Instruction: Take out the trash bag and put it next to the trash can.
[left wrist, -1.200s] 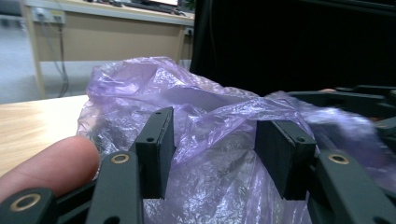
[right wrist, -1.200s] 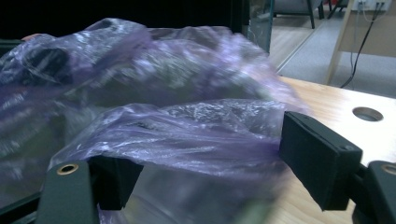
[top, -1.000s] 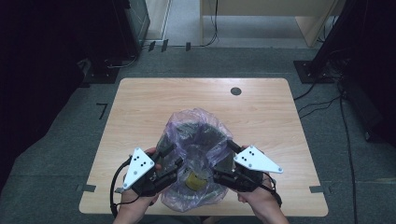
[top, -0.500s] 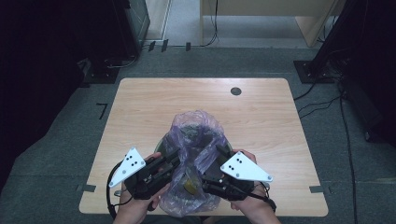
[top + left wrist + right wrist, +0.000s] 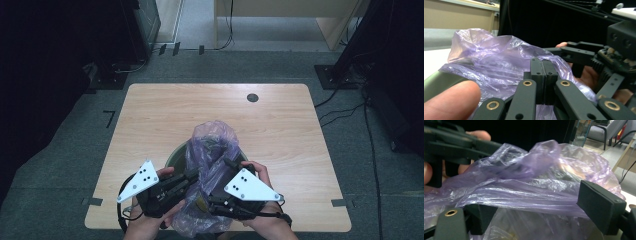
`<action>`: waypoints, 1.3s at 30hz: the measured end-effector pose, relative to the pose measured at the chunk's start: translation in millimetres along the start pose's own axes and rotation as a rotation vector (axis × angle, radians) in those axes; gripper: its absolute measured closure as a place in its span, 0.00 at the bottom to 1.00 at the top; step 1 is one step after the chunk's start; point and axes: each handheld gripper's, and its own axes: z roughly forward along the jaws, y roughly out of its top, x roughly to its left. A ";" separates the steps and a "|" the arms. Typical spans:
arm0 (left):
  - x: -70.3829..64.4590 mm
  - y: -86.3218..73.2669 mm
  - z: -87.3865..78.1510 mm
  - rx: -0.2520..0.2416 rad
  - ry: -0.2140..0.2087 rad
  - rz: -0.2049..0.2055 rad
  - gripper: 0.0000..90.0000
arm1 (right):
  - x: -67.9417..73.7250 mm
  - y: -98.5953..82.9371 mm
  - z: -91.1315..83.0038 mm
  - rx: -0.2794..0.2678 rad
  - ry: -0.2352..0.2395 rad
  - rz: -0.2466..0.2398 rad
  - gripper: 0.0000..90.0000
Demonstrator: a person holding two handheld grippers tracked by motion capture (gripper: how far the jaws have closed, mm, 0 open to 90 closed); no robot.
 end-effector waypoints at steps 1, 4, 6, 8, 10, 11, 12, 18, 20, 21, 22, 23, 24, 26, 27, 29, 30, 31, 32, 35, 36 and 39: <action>-1.6 0.3 0.1 -0.002 -0.009 0.005 1.00 | 4.3 -0.1 0.2 0.001 -0.003 -0.041 0.19; -9.0 1.4 0.9 0.003 -0.064 0.040 1.00 | 11.1 -0.9 -0.2 -0.009 -0.013 -0.109 0.19; -12.1 1.5 1.4 0.009 -0.098 0.056 1.00 | 12.6 -1.4 -0.4 -0.016 -0.016 -0.132 0.20; -17.7 1.2 2.0 0.015 -0.143 0.077 1.00 | 16.5 -3.0 -0.7 -0.034 -0.027 -0.182 0.23; -22.7 0.6 0.8 0.018 -0.172 0.109 1.00 | 16.3 -6.2 -2.5 -0.093 -0.044 -0.195 0.52; -22.7 0.6 0.8 0.018 -0.172 0.109 1.00 | 15.5 -6.8 -3.1 -0.105 -0.041 -0.187 0.64; -22.5 0.5 -0.5 0.013 -0.173 0.114 0.99 | 13.8 -7.7 -4.0 -0.120 -0.036 -0.178 0.77; -7.3 0.2 -14.3 -0.025 -0.156 0.073 0.73 | 2.4 -8.7 -6.4 -0.136 -0.017 -0.102 1.00; -3.9 0.0 -21.0 -0.016 -0.069 0.110 0.56 | -2.4 -6.5 -9.3 -0.163 -0.044 -0.059 1.00; -2.8 0.1 -22.8 -0.014 -0.048 0.115 0.52 | -3.8 -5.8 -10.5 -0.171 -0.058 -0.041 1.00; -0.6 0.2 -25.4 -0.010 -0.024 0.119 0.48 | -5.0 -5.2 -11.2 -0.177 -0.067 -0.031 1.00; 2.2 0.2 -28.1 -0.010 0.002 0.121 0.44 | -6.9 -4.6 -12.2 -0.188 -0.082 -0.019 1.00; 6.5 0.2 -31.8 -0.016 0.033 0.116 0.42 | -8.6 -4.2 -13.2 -0.198 -0.093 -0.004 1.00; 13.8 0.3 -37.8 -0.031 0.060 0.094 0.39 | -12.5 -3.7 -15.3 -0.220 -0.119 0.025 1.00; 13.8 0.3 -37.8 -0.031 0.060 0.094 0.39 | -12.5 -3.7 -15.3 -0.220 -0.119 0.025 1.00; 23.4 -0.5 -44.6 -0.058 0.084 0.062 0.37 | -16.0 -3.2 -17.1 -0.239 -0.141 0.051 1.00; 33.6 -3.0 -50.0 -0.081 0.133 0.035 0.36 | -16.4 -3.1 -17.8 -0.243 -0.146 0.059 1.00; 33.6 -3.0 -50.0 -0.081 0.133 0.035 0.33 | -16.6 -2.8 -18.1 -0.248 -0.151 0.065 1.00; 41.1 -5.6 -53.0 -0.085 0.161 0.021 0.29 | -16.9 -2.3 -18.7 -0.256 -0.158 0.072 1.00; 60.3 -12.4 -59.2 -0.101 0.274 -0.037 0.26 | -16.7 -1.1 -19.9 -0.272 -0.163 0.073 1.00; 67.1 -14.9 -61.6 -0.114 0.312 -0.059 0.23 | -16.1 -0.2 -20.5 -0.282 -0.167 0.075 1.00; 87.1 -22.7 -71.2 -0.150 0.422 -0.108 0.19 | -15.0 4.5 -23.4 -0.319 -0.182 0.080 1.00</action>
